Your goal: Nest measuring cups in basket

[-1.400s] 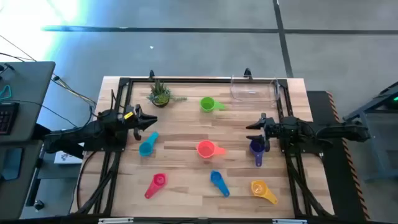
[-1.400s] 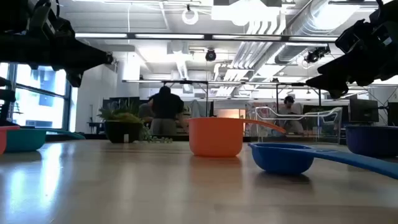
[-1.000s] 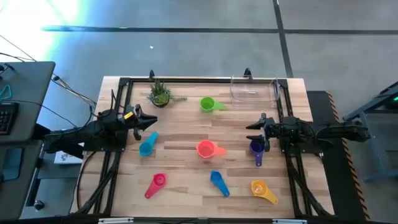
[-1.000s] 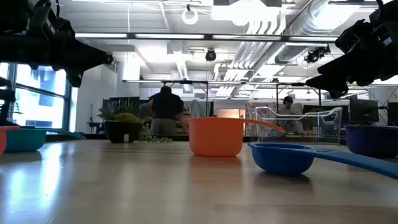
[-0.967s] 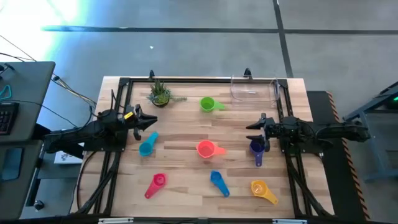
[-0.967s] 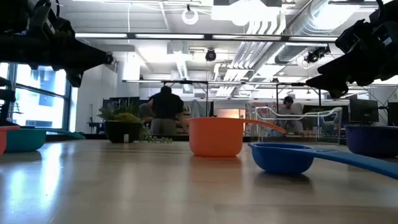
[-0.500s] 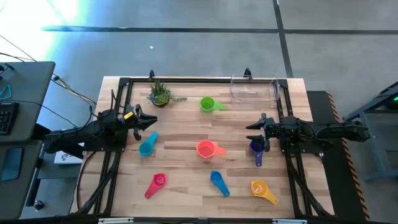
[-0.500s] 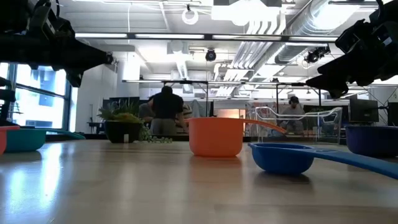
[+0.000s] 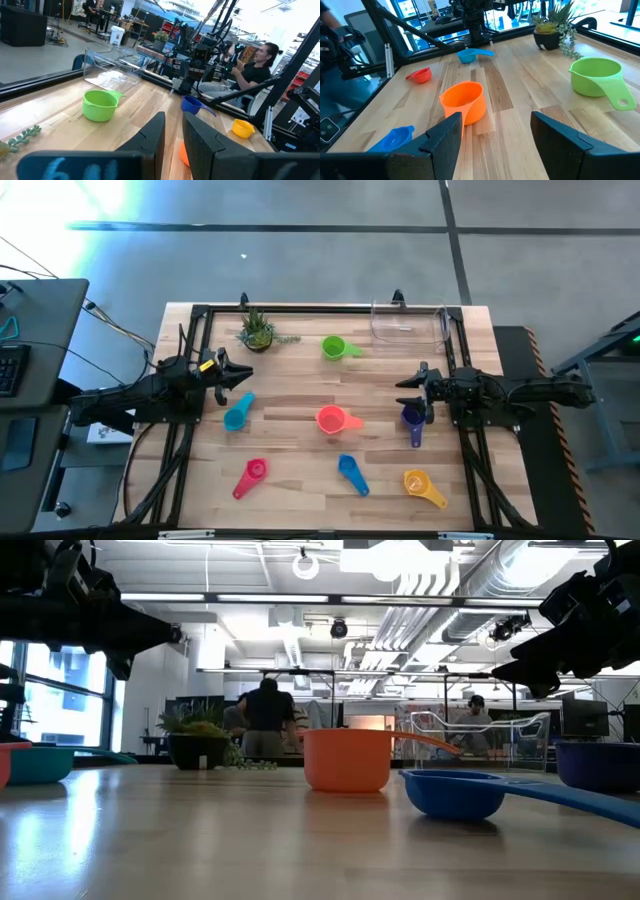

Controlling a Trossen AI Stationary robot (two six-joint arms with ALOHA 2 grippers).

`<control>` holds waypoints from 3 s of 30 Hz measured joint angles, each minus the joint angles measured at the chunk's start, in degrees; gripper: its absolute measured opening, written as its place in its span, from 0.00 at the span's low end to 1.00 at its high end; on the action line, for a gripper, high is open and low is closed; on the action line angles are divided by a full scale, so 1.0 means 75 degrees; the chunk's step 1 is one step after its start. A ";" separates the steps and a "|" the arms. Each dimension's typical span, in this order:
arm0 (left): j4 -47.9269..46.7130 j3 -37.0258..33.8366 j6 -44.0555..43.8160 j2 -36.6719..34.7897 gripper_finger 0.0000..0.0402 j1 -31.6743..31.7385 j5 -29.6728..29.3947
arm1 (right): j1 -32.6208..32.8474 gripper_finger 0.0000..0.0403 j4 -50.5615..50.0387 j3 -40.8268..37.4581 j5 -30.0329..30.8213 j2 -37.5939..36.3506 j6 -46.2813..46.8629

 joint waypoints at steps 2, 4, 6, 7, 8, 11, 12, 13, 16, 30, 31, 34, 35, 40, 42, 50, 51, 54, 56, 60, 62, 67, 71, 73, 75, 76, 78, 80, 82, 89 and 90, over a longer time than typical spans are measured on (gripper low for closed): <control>0.0000 0.0000 0.0000 0.0001 0.14 -0.0001 0.0001 | -0.0001 0.57 0.0000 0.0000 -0.0002 0.0000 0.0000; 0.0000 0.0000 0.0000 -0.0001 0.14 0.0002 0.0000 | 0.0001 0.57 0.0000 0.0003 -0.0003 -0.0001 0.0000; 0.0000 0.0000 -0.0001 -0.0002 0.14 0.0000 -0.0001 | 0.0001 0.57 0.0000 0.0001 0.0000 -0.0001 0.0000; 0.0000 0.0000 0.0000 -0.0001 0.14 0.0001 0.0001 | -0.0002 0.57 0.0000 0.0002 0.0000 -0.0001 0.0000; 0.0000 -0.0003 0.0000 0.0000 0.14 -0.0001 -0.0002 | 0.0001 0.57 0.0000 0.0000 -0.0001 0.0000 0.0000; 0.0000 0.0000 0.0000 -0.0002 0.14 0.0000 -0.0002 | -0.0001 0.57 0.0000 0.0001 -0.0002 0.0000 0.0000; 0.0000 0.0000 0.0000 -0.0001 0.14 0.0002 -0.0002 | -0.0002 0.57 0.0000 0.0000 -0.0003 -0.0001 0.0000; 0.0000 0.0000 0.0000 -0.0001 0.14 0.0002 0.0001 | -0.0002 0.57 0.0000 0.0000 0.0000 0.0002 0.0000; 0.0000 0.0000 0.0000 -0.0002 0.14 0.0000 -0.0002 | -0.0002 0.57 0.0000 0.0002 -0.0003 -0.0001 0.0000; 0.0003 0.0000 0.0000 -0.0002 0.14 0.0000 -0.0009 | 0.0000 0.57 0.0000 0.0000 -0.0003 0.0000 0.0000; 0.0003 0.0000 0.0000 0.0001 0.14 0.0000 -0.0086 | 0.0001 0.57 0.0000 0.0000 0.0000 0.0000 0.0000; 0.0003 0.0000 -0.0013 0.0001 0.14 0.0002 -0.0440 | -0.0001 0.57 0.0000 0.0000 -0.0001 0.0000 0.0000; 0.0003 0.0000 -0.0048 -0.0002 0.14 0.0002 -0.0513 | 0.0000 0.57 0.0000 0.0000 -0.0001 0.0001 0.0000; 0.0003 0.0000 -0.1038 -0.0002 0.14 0.0002 -0.0567 | 0.0001 0.57 0.0000 0.0000 0.0000 -0.0001 0.0000; 0.0004 0.0000 -0.1232 -0.0001 0.14 0.0002 -0.0571 | -0.0002 0.57 0.0000 0.0003 -0.0002 -0.0001 0.0000; 0.0005 0.0000 -0.1075 -0.0002 0.14 0.0002 -0.0573 | 0.0001 0.57 0.0000 0.0003 0.0000 -0.0001 0.0000; 0.0004 -0.0001 -0.1075 0.0000 0.14 0.0002 -0.0573 | 0.0000 0.57 0.0000 0.0000 -0.0001 -0.0001 0.0000; 0.0026 0.0000 -0.1067 0.0001 0.14 0.0002 -0.0573 | 0.0000 0.57 0.0000 0.0000 -0.0001 0.0000 0.0000; 0.0037 -0.0002 -0.0984 0.0000 0.14 0.0002 -0.0603 | -0.0002 0.57 0.0000 0.0000 -0.0001 0.0000 0.0001; 0.0070 0.0000 -0.1239 0.0000 0.14 0.0002 -0.0608 | 0.0001 0.57 0.0022 0.0000 0.0000 -0.0001 0.0000; 0.0070 0.0000 -0.1667 0.0001 0.14 0.0002 -0.0611 | 0.0001 0.57 0.0094 -0.0009 0.0000 0.0000 0.0086; 0.0167 0.0000 -0.2856 0.0001 0.14 0.0002 -0.0626 | -0.0002 0.57 0.0336 -0.0009 0.0000 0.0002 0.1214; 0.0463 0.0000 -0.3676 0.0001 0.14 0.0002 -0.0664 | -0.0001 0.57 0.0392 -0.0009 0.0161 0.0000 0.1810; 0.0547 0.0000 -0.3944 0.0001 0.14 0.0002 -0.0664 | -0.0002 0.57 0.0490 -0.0009 0.0242 0.0002 0.2063; 0.0639 0.0000 -0.4008 0.0001 0.14 0.0002 -0.0664 | -0.0002 0.57 0.0638 -0.0009 0.0238 -0.0002 0.2211; 0.0698 0.0000 -0.4007 0.0001 0.14 0.0002 -0.0664 | -0.0002 0.57 0.0680 -0.0009 0.0234 -0.0003 0.2317; 0.0823 0.0000 -0.4007 0.0001 0.14 0.0002 -0.0664 | -0.0008 0.57 0.0896 -0.0009 0.0309 0.0002 0.2500; 0.0951 0.0000 -0.4016 0.0001 0.14 0.0002 -0.0664 | -0.0022 0.57 0.1097 -0.0009 0.0619 -0.0004 0.2657; 0.1150 0.0000 -0.4164 0.0001 0.14 0.0002 -0.0669 | -0.0028 0.57 0.1416 -0.0009 0.0928 -0.0004 0.2801; 0.1977 0.0003 -0.4339 -0.0002 0.14 0.0002 -0.0886 | -0.0031 0.57 0.3101 -0.0009 0.1494 -0.0004 0.2897; 0.2107 0.0000 -0.4339 0.0001 0.14 0.0002 -0.0935 | -0.0031 0.57 0.3438 -0.0009 0.1619 -0.0004 0.2804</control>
